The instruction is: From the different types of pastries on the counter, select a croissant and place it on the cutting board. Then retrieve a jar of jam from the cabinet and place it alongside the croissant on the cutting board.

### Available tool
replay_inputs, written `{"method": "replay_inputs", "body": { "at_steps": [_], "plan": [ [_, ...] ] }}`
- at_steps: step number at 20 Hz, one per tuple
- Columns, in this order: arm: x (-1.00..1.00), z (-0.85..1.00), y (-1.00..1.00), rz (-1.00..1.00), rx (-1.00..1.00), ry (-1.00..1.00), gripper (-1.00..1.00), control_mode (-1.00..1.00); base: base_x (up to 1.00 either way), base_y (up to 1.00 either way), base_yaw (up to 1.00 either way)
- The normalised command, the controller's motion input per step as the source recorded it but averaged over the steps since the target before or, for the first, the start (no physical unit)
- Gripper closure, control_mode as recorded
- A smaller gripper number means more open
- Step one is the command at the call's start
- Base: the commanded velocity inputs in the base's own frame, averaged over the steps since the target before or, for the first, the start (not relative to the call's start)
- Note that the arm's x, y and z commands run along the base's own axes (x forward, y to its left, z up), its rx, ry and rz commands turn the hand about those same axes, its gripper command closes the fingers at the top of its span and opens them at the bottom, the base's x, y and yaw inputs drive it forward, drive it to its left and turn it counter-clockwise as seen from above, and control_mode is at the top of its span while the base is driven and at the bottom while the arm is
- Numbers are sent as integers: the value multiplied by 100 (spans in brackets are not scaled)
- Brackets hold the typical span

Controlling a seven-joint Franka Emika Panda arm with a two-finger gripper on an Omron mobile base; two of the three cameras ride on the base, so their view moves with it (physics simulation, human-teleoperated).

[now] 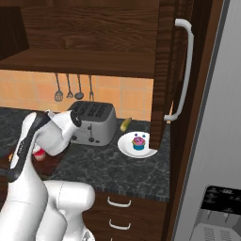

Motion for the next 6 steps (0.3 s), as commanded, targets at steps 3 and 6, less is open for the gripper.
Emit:
{"method": "replay_inputs", "body": {
  "at_steps": [3, 6],
  "plan": [
    [-56, 90, 0, -5, 0, -6, -100, -100, 0, 0, 0],
    [-53, 79, 0, -4, -1, -10, -100, -100, 0, 0, 0]
  ]
}}
